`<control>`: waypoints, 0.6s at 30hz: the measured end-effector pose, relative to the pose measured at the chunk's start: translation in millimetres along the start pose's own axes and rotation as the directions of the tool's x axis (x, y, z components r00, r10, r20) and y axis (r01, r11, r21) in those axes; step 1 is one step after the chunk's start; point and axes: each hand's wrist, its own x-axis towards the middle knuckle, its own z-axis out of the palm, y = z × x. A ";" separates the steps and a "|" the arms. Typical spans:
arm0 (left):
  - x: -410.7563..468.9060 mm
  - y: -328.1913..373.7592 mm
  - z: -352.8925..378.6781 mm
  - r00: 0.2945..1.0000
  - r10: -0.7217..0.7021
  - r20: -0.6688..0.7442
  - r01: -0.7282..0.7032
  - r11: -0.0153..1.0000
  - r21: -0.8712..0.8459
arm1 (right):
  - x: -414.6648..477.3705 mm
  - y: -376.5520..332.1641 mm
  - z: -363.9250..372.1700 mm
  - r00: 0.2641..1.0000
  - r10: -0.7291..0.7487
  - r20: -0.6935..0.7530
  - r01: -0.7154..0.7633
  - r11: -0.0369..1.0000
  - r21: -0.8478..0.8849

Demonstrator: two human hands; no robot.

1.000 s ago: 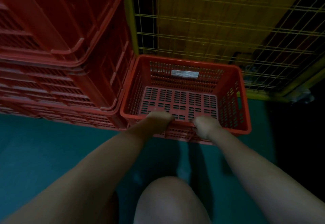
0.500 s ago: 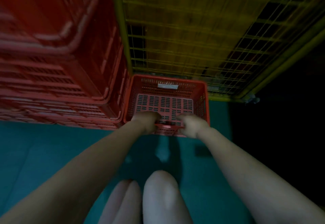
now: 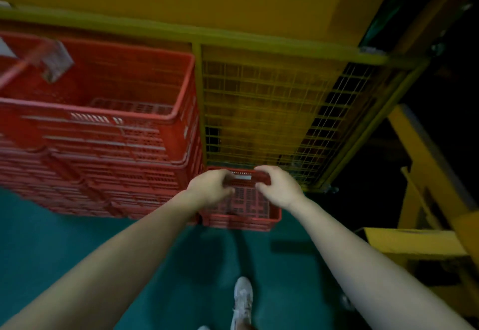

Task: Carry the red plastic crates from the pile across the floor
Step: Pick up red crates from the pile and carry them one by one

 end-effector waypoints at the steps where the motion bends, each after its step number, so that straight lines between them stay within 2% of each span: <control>1: -13.3 7.9 -14.6 0.999 0.005 -0.035 -0.006 1.000 -0.030 | -11.8 -12.8 -14.4 0.999 -0.015 -0.040 0.016 1.000 0.017; 6: -74.3 33.1 -75.6 0.972 0.027 -0.233 -0.071 0.980 -0.185 | -56.2 -61.1 -64.6 0.968 -0.137 -0.209 0.162 0.981 0.107; 9: -114.9 36.6 -98.1 0.938 -0.020 -0.345 -0.090 0.950 -0.299 | -76.4 -85.7 -83.5 0.948 -0.230 -0.218 0.268 0.950 0.163; 12: -160.4 41.0 -111.7 0.890 -0.054 -0.452 -0.118 0.932 -0.343 | -93.8 -111.6 -96.9 0.919 -0.330 -0.213 0.375 0.899 0.225; 18: -283.0 46.2 -115.4 0.683 -0.264 -0.681 -0.117 0.881 -0.459 | -146.1 -176.6 -101.9 0.792 -0.587 -0.171 0.609 0.732 0.306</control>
